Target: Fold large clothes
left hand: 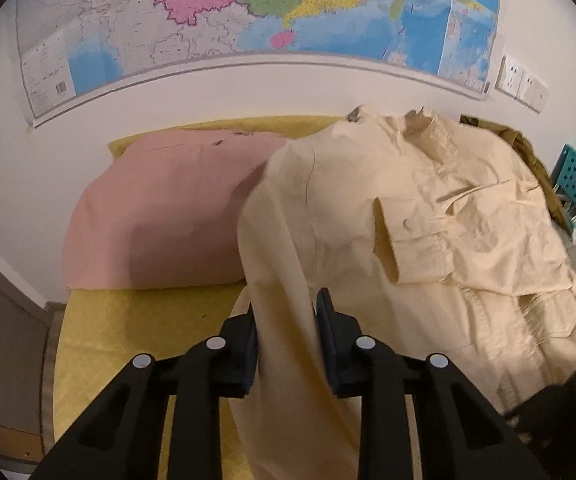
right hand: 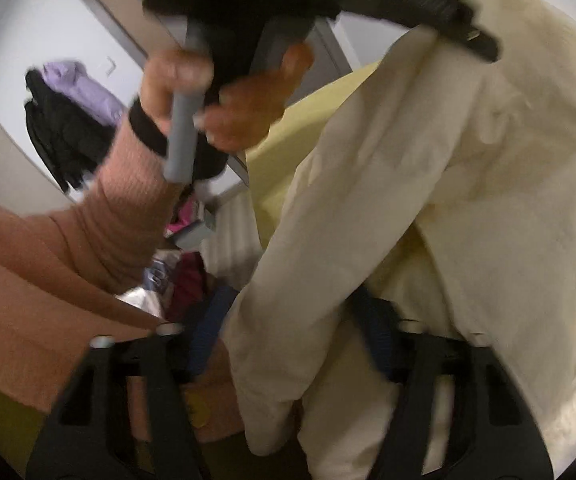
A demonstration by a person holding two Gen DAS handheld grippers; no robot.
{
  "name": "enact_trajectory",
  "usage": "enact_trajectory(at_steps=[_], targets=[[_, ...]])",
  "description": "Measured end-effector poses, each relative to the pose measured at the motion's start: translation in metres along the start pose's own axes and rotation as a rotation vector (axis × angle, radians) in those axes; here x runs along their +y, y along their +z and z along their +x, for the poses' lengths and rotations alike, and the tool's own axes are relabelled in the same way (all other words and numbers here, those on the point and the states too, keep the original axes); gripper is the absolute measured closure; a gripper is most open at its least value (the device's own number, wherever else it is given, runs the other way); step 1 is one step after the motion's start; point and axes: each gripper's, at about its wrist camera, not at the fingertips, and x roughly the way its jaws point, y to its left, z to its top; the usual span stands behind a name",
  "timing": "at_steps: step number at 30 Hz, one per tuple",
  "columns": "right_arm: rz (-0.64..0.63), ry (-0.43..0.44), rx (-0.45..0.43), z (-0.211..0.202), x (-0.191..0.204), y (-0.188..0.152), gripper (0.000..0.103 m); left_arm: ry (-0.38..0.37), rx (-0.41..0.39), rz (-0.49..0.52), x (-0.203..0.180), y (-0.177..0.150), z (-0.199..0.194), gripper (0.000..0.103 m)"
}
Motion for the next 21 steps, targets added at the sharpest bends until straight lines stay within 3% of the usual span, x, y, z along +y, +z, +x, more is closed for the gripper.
enact_trajectory(at_steps=[1, 2, 4, 7, 10, 12, 15, 19, 21], targets=[[0.009, 0.026, -0.001, -0.003, 0.001, 0.002, 0.093, -0.009, -0.005, -0.003, 0.000, 0.002, -0.003, 0.078], [0.031, 0.080, -0.021, -0.015, -0.001, 0.004, 0.099, -0.026, -0.012, -0.010, 0.001, 0.004, -0.007, 0.078], [0.031, 0.073, -0.078, -0.042, 0.004, 0.007, 0.099, -0.059, -0.017, -0.039, 0.002, 0.011, -0.014, 0.075], [0.019, 0.039, -0.183, -0.105, 0.002, 0.019, 0.099, -0.198, -0.031, -0.092, 0.004, 0.026, -0.025, 0.066], [0.022, -0.076, -0.270, -0.173, -0.008, 0.023, 0.099, -0.249, -0.073, -0.085, -0.004, 0.040, -0.038, 0.058], [0.029, -0.174, -0.288, -0.204, -0.014, 0.023, 0.099, -0.261, -0.121, -0.062, -0.016, 0.049, -0.049, 0.050], [0.072, -0.354, -0.301, -0.257, -0.035, 0.014, 0.099, -0.261, -0.169, -0.029, -0.032, 0.059, -0.056, 0.045], [0.173, -0.506, -0.259, -0.291, -0.089, -0.004, 0.099, -0.245, -0.153, -0.001, -0.044, 0.064, -0.037, 0.039], [0.238, -0.525, -0.234, -0.289, -0.116, -0.020, 0.099, -0.172, -0.120, 0.027, -0.052, 0.064, -0.016, 0.039]])
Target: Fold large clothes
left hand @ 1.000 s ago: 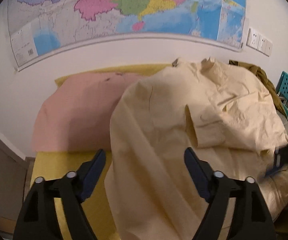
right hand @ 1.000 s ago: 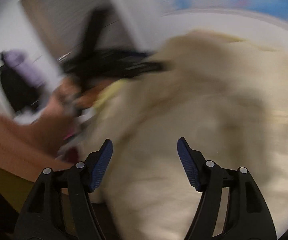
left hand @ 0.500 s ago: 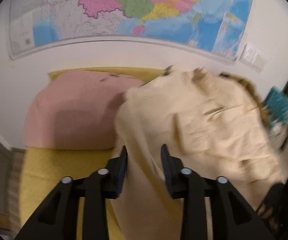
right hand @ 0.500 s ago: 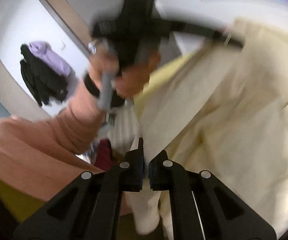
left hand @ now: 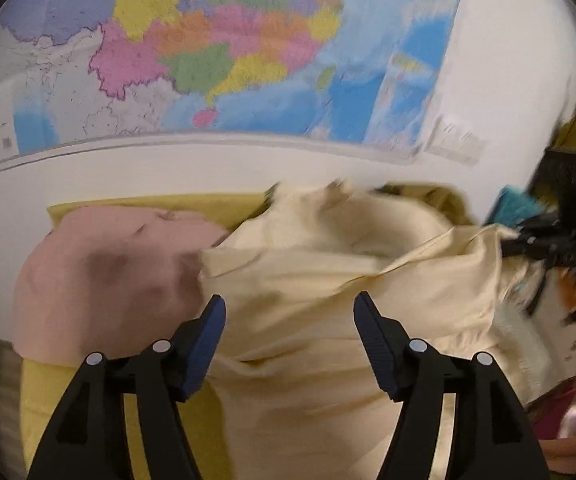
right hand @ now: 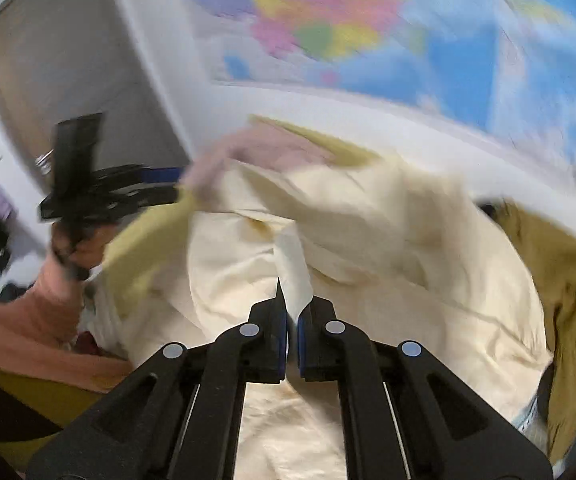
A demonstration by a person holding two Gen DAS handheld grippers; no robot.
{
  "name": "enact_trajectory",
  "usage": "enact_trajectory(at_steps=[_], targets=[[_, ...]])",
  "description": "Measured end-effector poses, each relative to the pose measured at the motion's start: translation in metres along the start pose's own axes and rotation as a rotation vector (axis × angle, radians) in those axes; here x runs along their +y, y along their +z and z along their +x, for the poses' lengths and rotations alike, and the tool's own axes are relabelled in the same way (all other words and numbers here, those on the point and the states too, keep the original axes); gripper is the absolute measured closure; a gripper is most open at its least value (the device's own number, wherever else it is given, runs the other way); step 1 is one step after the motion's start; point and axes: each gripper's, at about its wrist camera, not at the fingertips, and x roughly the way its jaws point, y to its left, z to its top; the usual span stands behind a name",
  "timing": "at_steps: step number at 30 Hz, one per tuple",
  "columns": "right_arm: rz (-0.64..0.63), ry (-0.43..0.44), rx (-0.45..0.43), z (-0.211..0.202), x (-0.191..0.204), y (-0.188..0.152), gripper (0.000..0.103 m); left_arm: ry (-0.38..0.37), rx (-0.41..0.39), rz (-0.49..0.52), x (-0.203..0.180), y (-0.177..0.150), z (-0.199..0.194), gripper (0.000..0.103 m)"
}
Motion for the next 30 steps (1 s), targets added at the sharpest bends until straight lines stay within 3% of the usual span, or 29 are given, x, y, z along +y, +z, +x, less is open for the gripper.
enact_trajectory(at_steps=[4, 5, 6, 8, 11, 15, 20, 23, 24, 27, 30], targets=[[0.116, -0.024, 0.100, 0.057, -0.046, -0.031, 0.097, 0.071, 0.114, 0.020, 0.007, -0.010, 0.053, 0.038], [0.153, -0.015, 0.105, 0.063, -0.056, -0.035, 0.088, 0.100, 0.136, 0.033, 0.009, -0.011, 0.066, 0.038], [0.190, -0.013, 0.106, 0.066, -0.067, -0.041, 0.060, 0.156, 0.154, 0.049, 0.010, -0.013, 0.078, 0.038], [0.227, -0.081, 0.023, 0.052, -0.079, -0.049, 0.017, 0.207, 0.158, 0.066, 0.015, -0.013, 0.088, 0.038], [0.248, -0.033, -0.117, 0.017, -0.090, -0.061, 0.017, 0.209, 0.143, 0.055, 0.026, -0.011, 0.091, 0.033], [0.250, -0.047, -0.165, -0.010, -0.096, -0.092, 0.009, 0.218, 0.143, 0.054, 0.032, -0.007, 0.100, 0.032], [0.319, -0.081, -0.061, 0.026, -0.098, -0.112, 0.013, 0.219, 0.145, 0.072, 0.025, -0.002, 0.117, 0.039], [0.376, -0.066, -0.005, 0.058, -0.108, -0.116, 0.049, 0.226, 0.139, 0.075, 0.019, 0.002, 0.123, 0.039], [0.386, -0.058, -0.006, 0.058, -0.110, -0.118, 0.068, 0.229, 0.135, 0.075, 0.018, 0.003, 0.123, 0.039], [0.382, -0.048, -0.089, 0.035, -0.109, -0.115, 0.084, 0.222, 0.116, 0.055, 0.018, 0.007, 0.118, 0.038], [0.428, -0.047, -0.201, -0.004, -0.113, -0.116, 0.085, 0.188, 0.055, 0.022, 0.018, 0.013, 0.100, 0.029]])
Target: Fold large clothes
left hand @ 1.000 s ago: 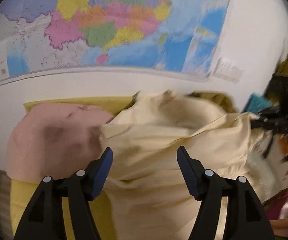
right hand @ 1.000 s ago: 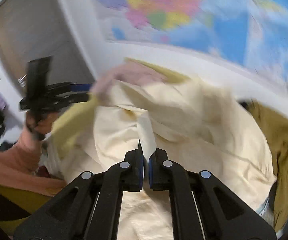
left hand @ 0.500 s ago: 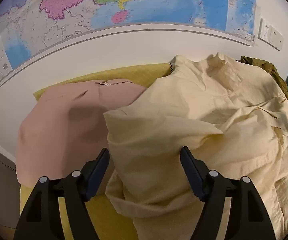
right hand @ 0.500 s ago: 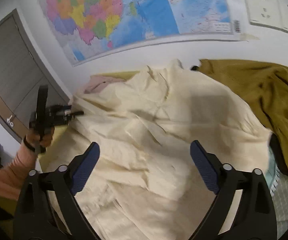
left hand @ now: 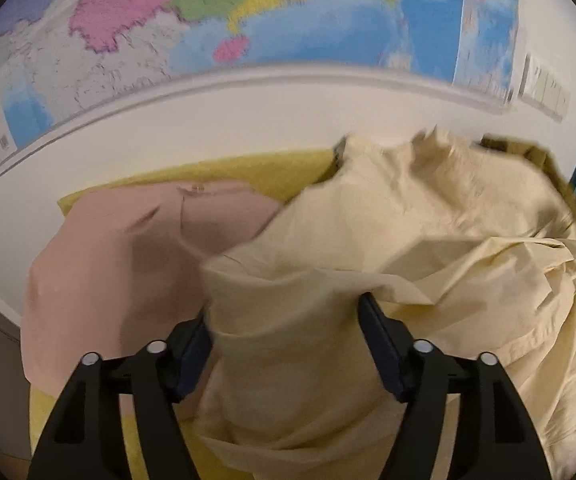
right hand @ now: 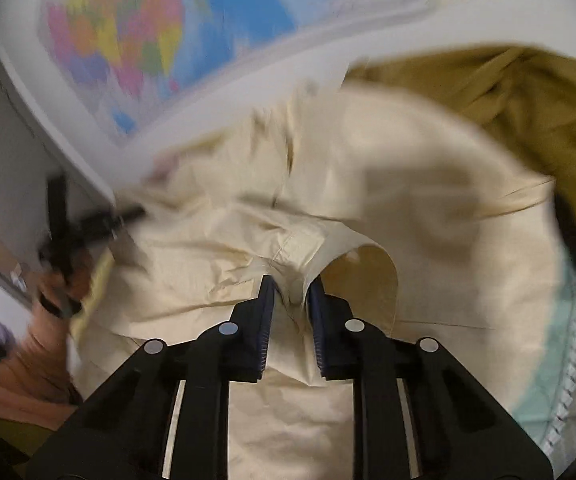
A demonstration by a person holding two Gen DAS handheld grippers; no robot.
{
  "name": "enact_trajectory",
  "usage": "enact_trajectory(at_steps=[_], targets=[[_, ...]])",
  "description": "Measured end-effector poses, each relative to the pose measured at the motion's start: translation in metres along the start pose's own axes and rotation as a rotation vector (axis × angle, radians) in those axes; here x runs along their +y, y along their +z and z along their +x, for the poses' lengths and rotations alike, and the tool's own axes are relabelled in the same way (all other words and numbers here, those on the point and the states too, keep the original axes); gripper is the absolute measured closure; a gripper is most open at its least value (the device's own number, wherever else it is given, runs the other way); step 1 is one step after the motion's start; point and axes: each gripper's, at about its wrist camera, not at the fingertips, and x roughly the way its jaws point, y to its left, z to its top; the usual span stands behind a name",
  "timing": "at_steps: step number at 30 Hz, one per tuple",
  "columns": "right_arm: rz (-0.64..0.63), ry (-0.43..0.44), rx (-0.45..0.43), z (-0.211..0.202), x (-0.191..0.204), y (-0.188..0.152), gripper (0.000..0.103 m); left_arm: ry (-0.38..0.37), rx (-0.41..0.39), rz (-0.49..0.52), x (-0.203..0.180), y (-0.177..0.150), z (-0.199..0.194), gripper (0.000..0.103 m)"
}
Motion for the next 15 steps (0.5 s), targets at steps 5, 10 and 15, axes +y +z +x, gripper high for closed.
enact_trajectory(at_steps=[5, 10, 15], targets=[[0.087, -0.092, -0.025, -0.029, -0.026, -0.012, 0.100, -0.043, -0.081, -0.015, -0.002, 0.001, -0.020, 0.022], [0.097, -0.105, 0.057, -0.002, -0.030, -0.026, 0.098, 0.003, -0.016, 0.057, -0.018, -0.005, 0.007, 0.022], [0.055, -0.103, 0.003, -0.011, -0.019, -0.022, 0.098, 0.043, 0.037, 0.071, -0.020, -0.006, 0.040, 0.024]])
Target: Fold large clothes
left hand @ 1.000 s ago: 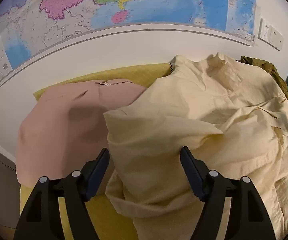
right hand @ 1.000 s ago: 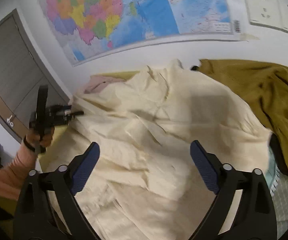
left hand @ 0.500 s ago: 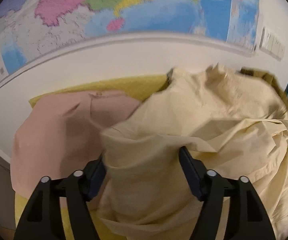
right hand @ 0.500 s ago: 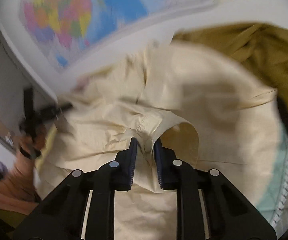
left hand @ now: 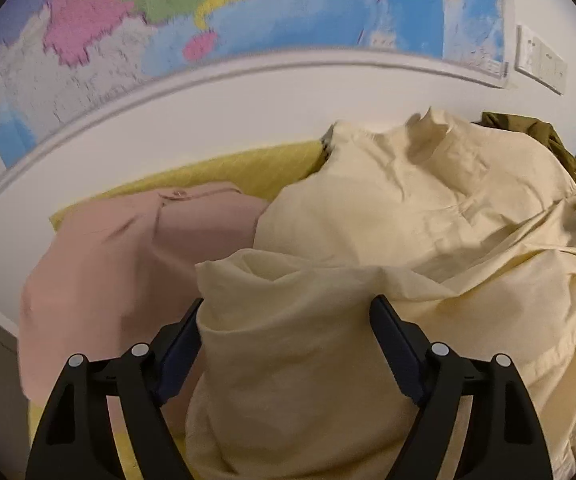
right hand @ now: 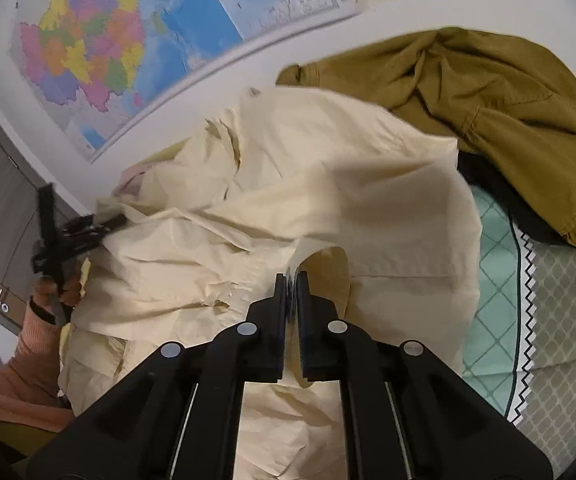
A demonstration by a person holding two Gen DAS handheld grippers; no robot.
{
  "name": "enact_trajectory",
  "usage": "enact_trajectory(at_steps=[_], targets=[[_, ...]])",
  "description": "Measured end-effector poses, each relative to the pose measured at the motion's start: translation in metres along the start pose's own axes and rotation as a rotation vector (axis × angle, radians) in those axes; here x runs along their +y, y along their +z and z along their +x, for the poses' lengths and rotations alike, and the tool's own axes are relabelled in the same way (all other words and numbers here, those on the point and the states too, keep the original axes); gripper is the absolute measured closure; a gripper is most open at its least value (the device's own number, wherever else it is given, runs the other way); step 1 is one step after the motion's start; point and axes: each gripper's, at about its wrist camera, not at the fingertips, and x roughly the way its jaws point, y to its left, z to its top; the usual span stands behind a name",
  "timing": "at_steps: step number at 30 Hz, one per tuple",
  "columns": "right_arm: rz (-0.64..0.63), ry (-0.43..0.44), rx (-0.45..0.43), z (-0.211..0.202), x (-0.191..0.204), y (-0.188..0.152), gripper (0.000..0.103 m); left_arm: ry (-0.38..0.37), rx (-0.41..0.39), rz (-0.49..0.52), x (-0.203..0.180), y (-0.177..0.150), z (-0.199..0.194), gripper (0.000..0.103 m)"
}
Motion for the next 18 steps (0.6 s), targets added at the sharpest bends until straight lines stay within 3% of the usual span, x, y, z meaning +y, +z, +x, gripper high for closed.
enact_trajectory(at_steps=[5, 10, 12, 14, 18], targets=[[0.035, -0.023, 0.027, 0.000, -0.012, -0.012, 0.098, -0.019, 0.016, -0.014, 0.000, 0.003, 0.012, 0.024], [0.050, -0.088, 0.072, 0.006, -0.016, -0.020, 0.093, -0.057, -0.088, -0.070, 0.009, 0.007, -0.028, 0.023], [0.024, -0.131, 0.062, 0.003, -0.009, -0.017, 0.084, -0.066, -0.144, -0.068, 0.013, 0.006, -0.051, 0.021], [-0.004, -0.151, 0.014, -0.007, 0.002, -0.014, 0.071, -0.117, -0.176, -0.033, 0.010, 0.002, -0.069, 0.021], [-0.123, -0.072, -0.029, -0.009, 0.039, -0.009, 0.070, -0.194, -0.107, 0.090, -0.018, -0.015, -0.067, 0.023]])
